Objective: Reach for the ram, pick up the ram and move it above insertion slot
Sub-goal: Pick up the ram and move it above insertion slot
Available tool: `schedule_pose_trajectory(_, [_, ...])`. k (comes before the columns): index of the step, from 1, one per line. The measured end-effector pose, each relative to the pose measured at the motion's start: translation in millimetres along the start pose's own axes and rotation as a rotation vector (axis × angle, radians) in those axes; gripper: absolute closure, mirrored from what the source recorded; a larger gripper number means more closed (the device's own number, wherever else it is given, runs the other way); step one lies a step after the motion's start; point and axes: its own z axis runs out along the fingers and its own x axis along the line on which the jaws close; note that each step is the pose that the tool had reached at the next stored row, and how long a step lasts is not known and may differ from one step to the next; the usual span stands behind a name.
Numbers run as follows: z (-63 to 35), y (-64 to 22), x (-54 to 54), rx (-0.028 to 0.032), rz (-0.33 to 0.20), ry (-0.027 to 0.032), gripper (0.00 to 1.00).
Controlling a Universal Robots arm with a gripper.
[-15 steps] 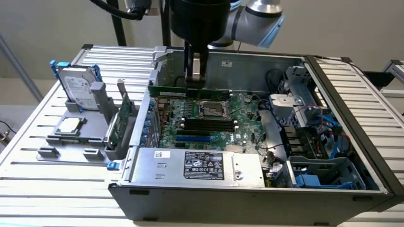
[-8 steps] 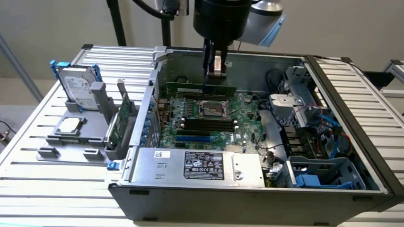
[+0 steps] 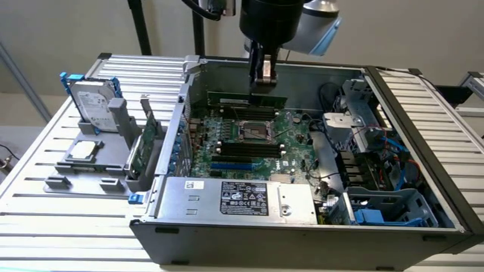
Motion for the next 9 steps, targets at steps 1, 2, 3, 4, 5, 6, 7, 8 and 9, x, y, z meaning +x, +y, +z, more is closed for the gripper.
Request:
schedule_pose_trajectory(1, [1.3,-1.4,-2.0,0.0004,0.0,0.0005,0.87])
schedule_pose_trajectory(2, [2.6,-2.8,-3.7,0.0007,0.0,0.001,0.87])
schedule_pose_trajectory(3, [3.7,-3.9,-5.1,0.0012,0.0,0.0014,0.87])
schedule_pose_trajectory(4, [4.7,-4.6,-6.1,0.0023,0.0,0.0017,0.87])
schedule_pose_trajectory(5, [5.5,-5.0,-6.5,0.0037,0.0,0.0018,0.87])
schedule_pose_trajectory(6, [6.0,-5.5,-6.6,0.0043,0.0,0.0016,0.87])
schedule_pose_trajectory(7, [6.2,-5.8,-6.6,0.0043,0.0,0.0016,0.87])
schedule_pose_trajectory(8, [6.1,-5.8,-6.6,0.0043,0.0,0.0017,0.87])
schedule_pose_trajectory(9, [6.1,-5.9,-6.7,0.0043,0.0,0.0019,0.87])
